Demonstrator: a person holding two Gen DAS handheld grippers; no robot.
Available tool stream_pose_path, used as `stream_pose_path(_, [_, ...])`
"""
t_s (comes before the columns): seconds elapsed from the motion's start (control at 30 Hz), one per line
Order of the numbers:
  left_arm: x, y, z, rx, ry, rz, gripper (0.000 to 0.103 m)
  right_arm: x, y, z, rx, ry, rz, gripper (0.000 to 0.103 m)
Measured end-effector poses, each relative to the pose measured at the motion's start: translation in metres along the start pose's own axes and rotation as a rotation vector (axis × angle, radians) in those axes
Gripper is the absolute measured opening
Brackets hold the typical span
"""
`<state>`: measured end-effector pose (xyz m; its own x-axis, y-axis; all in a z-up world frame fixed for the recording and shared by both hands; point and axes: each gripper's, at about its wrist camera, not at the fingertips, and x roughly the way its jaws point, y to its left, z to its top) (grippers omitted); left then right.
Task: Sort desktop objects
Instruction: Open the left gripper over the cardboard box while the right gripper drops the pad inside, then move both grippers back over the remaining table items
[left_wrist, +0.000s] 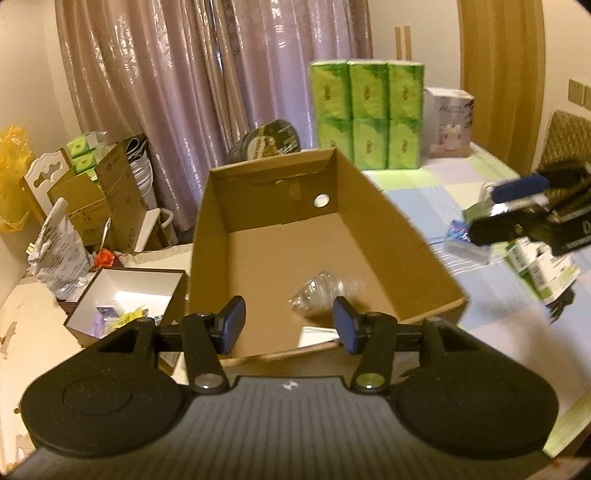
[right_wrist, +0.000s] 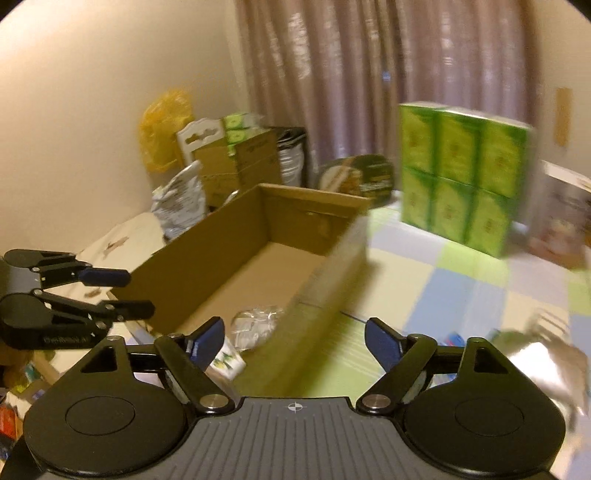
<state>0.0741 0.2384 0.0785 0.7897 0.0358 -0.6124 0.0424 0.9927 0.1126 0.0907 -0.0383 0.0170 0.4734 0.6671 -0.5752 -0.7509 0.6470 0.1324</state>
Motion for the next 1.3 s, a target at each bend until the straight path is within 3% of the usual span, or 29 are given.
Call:
stream_pose_path(0.43, [-0.030, -0.092, 0.005, 0.068, -0.041, -0.167, 0.061, -0.115, -0.075, -0.101, 0.182, 0.046, -0.241, 0.091])
stream_pose_path(0.6, [-0.029, -0.129, 0.000, 0.083, -0.024, -0.238, 0.064, -0.148, -0.094, -0.131, 0.241, 0.057, -0.313, 0.093])
stream_pose_path(0.67, [-0.026, -0.144, -0.003, 0.097, -0.010, -0.262, 0.070, -0.157, -0.098, -0.140, 0.259, 0.060, -0.329, 0.093])
stream_pose_path(0.9, [-0.012, -0.186, -0.016, 0.170, 0.042, -0.317, 0.072, -0.162, -0.109, -0.156, 0.299, 0.064, -0.351, 0.094])
stream_pose_path(1.3, [0.023, -0.227, -0.019, 0.286, 0.106, -0.348, 0.072, -0.138, -0.142, -0.165, 0.332, 0.085, -0.328, 0.094])
